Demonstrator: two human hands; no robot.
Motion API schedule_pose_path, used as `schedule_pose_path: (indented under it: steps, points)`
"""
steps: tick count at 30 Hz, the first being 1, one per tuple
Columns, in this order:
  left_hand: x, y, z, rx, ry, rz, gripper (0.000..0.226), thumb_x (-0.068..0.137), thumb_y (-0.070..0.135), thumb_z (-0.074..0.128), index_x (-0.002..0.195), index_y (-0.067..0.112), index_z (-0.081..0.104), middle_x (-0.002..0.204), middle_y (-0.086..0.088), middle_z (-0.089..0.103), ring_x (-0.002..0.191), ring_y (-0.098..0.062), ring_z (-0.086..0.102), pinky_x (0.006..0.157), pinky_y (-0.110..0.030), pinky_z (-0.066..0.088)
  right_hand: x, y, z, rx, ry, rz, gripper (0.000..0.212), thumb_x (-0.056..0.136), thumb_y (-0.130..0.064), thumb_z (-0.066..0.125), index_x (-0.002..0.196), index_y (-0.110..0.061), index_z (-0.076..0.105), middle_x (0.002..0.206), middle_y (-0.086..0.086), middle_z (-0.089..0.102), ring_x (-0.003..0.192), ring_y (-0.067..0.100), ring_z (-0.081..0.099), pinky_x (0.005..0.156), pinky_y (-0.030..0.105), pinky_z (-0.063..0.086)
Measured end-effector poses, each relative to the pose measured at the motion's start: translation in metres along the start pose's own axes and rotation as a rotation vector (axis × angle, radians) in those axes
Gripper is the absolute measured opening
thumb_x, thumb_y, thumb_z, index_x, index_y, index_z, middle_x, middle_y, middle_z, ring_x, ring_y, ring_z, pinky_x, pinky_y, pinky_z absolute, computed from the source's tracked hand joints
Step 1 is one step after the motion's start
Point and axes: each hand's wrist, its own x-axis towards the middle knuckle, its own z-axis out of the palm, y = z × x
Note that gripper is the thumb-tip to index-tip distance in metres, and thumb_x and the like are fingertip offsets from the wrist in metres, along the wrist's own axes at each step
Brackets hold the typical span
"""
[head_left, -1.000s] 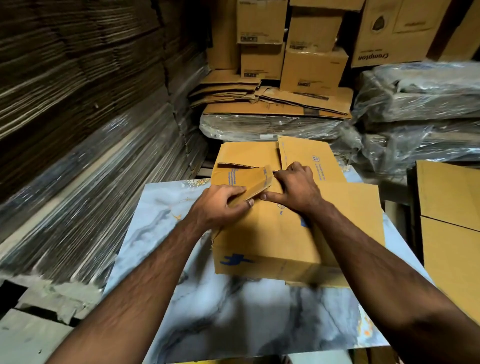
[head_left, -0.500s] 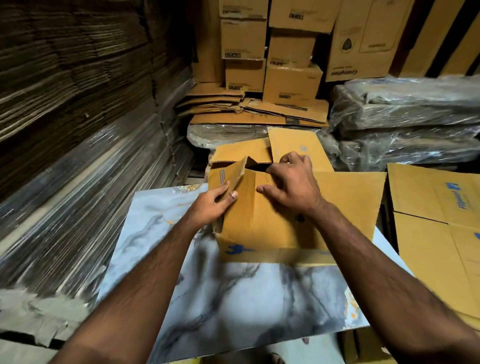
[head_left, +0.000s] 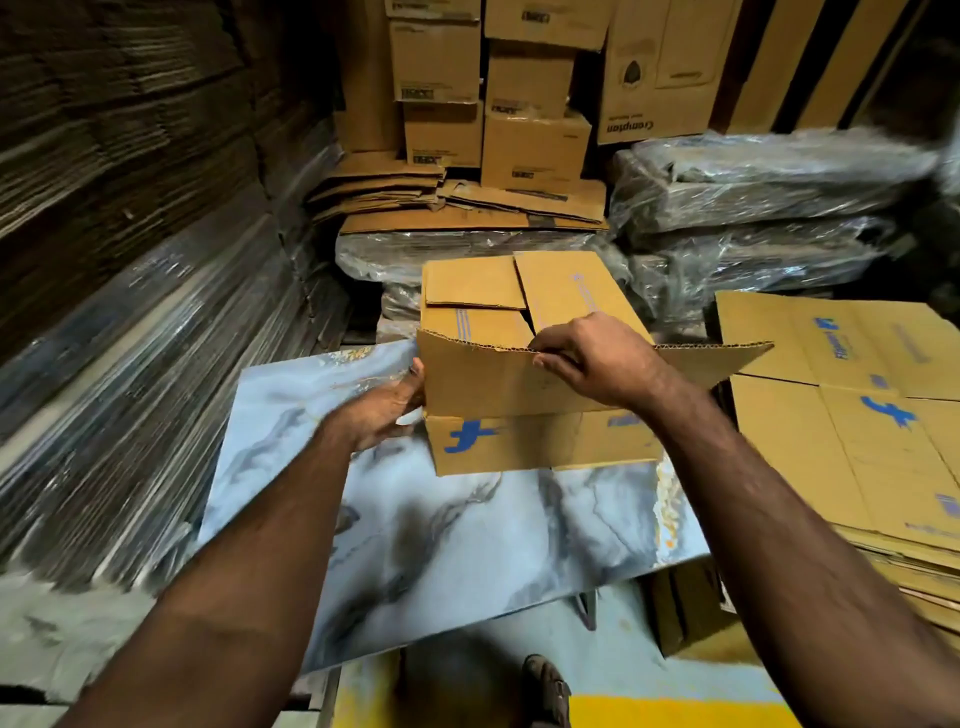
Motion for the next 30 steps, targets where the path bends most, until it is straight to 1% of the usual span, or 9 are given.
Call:
schedule_pose_path:
  steps: [3,5,7,10,13,15,20,23,30]
  points:
    - [-0.004,-0.009,-0.002,-0.185,-0.067,-0.079,0.113,0.053,0.101,0.016,0.131,0.033,0.061,0.138,0.013,0.058,0.132,-0.004,0.043,0.111,-0.045,0.032,-0.011,-0.006,-0.001,0.171,-0.295,0.021,0.023,0.099,-0.029,0.056,0.088,-0.011,0.067,0.075,-0.004,0.064,0.073,0.019,0.057,0.072,0.034,0.048]
    - [-0.009,-0.005,0.001,-0.109,-0.080,-0.120,0.111,0.060,0.099,0.020,0.138,0.029,0.056,0.151,0.010,0.044,0.140,-0.010,0.031,0.116,-0.047,0.026,-0.023,-0.009,0.009,0.273,-0.513,0.140,0.040,0.095,-0.049,0.058,0.123,-0.022,0.066,0.110,-0.008,0.069,0.102,0.016,0.061,0.092,0.032,0.047]
    - [-0.013,-0.004,0.010,0.136,-0.094,-0.078,0.097,0.070,0.087,0.049,0.148,0.031,0.042,0.163,0.009,0.015,0.149,-0.014,0.015,0.116,-0.043,0.022,-0.036,-0.008,0.029,0.208,-0.728,0.218,0.077,0.085,-0.066,0.060,0.151,-0.037,0.034,0.156,-0.006,0.036,0.140,0.016,0.037,0.116,0.037,0.030]
    - [-0.003,-0.010,0.025,0.440,-0.084,-0.012,0.080,0.088,0.049,0.066,0.155,0.029,0.027,0.164,0.002,-0.016,0.152,-0.018,-0.001,0.120,-0.036,0.015,-0.048,-0.005,0.065,0.005,-0.853,0.221,0.115,0.072,-0.071,0.070,0.156,-0.041,-0.003,0.165,0.005,-0.010,0.153,0.023,-0.004,0.122,0.049,0.010]
    - [0.008,-0.015,0.037,0.622,0.024,0.031,0.085,0.088,0.043,0.070,0.156,0.023,0.023,0.163,-0.007,-0.018,0.152,-0.022,-0.001,0.118,-0.031,0.014,-0.056,-0.004,0.096,-0.103,-0.821,0.202,0.126,0.068,-0.077,0.068,0.154,-0.037,-0.015,0.161,0.010,-0.025,0.150,0.028,-0.021,0.120,0.059,0.000]
    - [0.014,-0.021,0.041,0.744,0.099,0.062,0.087,0.084,0.037,0.076,0.153,0.019,0.025,0.164,-0.011,-0.011,0.152,-0.026,0.005,0.117,-0.032,0.019,-0.057,-0.003,0.110,-0.097,-0.781,0.236,0.116,0.070,-0.083,0.059,0.156,-0.032,0.000,0.163,0.008,-0.018,0.151,0.030,-0.013,0.118,0.060,0.009]
    - [0.020,-0.028,0.050,1.083,0.256,0.173,0.084,0.070,0.033,0.082,0.136,0.012,0.034,0.138,-0.013,0.030,0.115,-0.039,0.054,0.095,-0.042,0.047,-0.046,0.021,0.129,0.028,-0.589,0.308,0.063,0.085,-0.067,0.055,0.124,-0.018,0.058,0.157,0.002,0.032,0.135,0.032,0.041,0.103,0.046,0.043]
    - [0.023,-0.016,0.055,1.191,0.303,0.130,0.074,0.078,0.048,0.074,0.133,0.015,0.037,0.133,-0.012,0.034,0.112,-0.038,0.054,0.092,-0.045,0.048,-0.036,0.036,0.130,0.205,-0.262,0.405,0.040,0.086,-0.052,0.051,0.093,-0.017,0.068,0.101,0.004,0.071,0.093,0.029,0.064,0.078,0.039,0.054]
    - [0.050,0.036,0.067,1.469,0.293,-0.137,0.070,0.093,0.070,0.033,0.142,0.022,0.044,0.144,-0.014,0.040,0.132,-0.036,0.037,0.105,-0.047,0.031,0.024,0.066,0.120,0.313,0.080,0.403,0.028,0.097,-0.022,0.053,0.120,-0.010,0.064,0.118,0.012,0.067,0.106,0.030,0.063,0.085,0.035,0.048]
